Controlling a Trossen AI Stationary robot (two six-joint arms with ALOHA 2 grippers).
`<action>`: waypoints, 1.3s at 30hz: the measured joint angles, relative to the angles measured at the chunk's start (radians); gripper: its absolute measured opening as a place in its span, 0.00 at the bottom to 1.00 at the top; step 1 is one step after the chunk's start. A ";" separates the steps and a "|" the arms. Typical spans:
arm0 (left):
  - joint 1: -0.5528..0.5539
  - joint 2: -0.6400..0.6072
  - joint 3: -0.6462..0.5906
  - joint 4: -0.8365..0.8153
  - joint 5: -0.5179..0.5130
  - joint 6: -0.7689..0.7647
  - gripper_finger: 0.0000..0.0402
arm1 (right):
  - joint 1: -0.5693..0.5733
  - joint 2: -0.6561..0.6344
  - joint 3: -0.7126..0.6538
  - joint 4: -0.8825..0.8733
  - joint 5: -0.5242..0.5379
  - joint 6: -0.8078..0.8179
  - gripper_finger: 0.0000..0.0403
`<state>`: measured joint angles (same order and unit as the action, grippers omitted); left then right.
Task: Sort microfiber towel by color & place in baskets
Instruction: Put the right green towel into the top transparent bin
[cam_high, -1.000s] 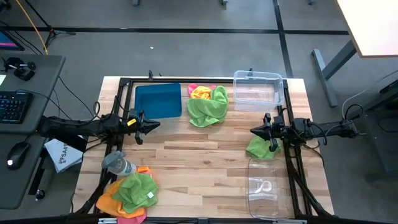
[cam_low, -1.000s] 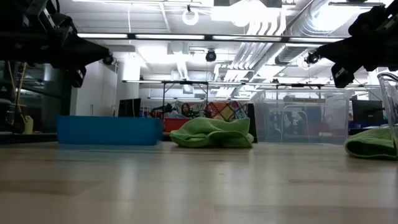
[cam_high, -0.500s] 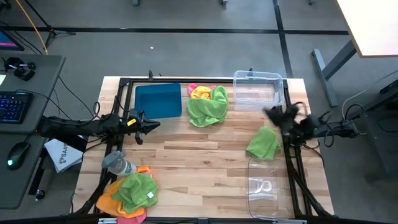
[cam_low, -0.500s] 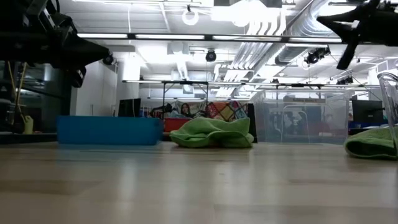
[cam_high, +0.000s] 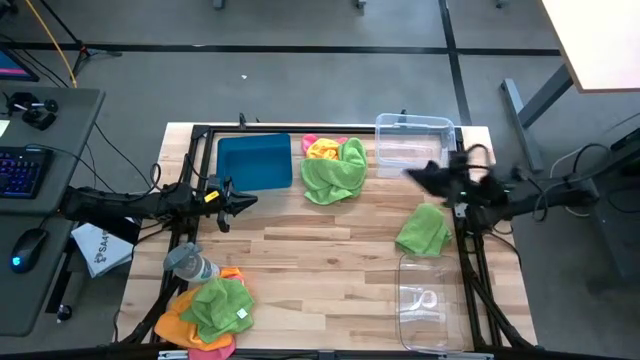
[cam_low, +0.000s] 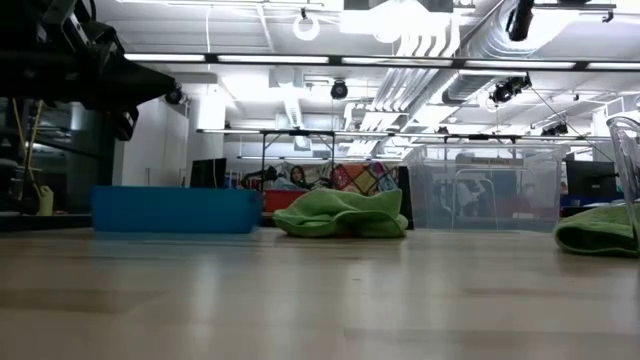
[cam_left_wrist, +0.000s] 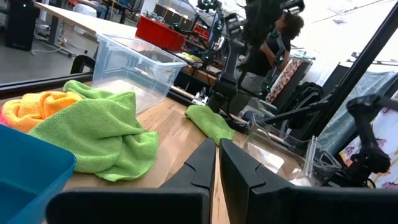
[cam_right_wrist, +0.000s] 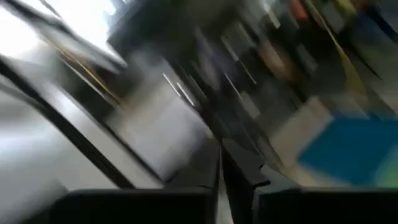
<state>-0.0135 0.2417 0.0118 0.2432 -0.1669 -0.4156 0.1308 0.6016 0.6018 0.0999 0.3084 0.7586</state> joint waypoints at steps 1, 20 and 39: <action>0.000 0.000 0.000 0.000 0.000 0.000 0.03 | -0.005 0.040 0.079 -0.199 -0.026 0.041 0.08; 0.000 0.000 0.000 0.000 0.000 0.000 0.03 | 0.013 0.682 0.306 -1.389 -0.277 0.551 0.76; 0.000 0.000 0.000 0.000 0.000 0.000 0.03 | -0.118 0.788 -0.018 -0.924 -0.346 0.655 0.64</action>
<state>-0.0138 0.2420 0.0119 0.2430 -0.1669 -0.4156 0.0128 1.3892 0.5842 -0.8244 -0.0379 1.4139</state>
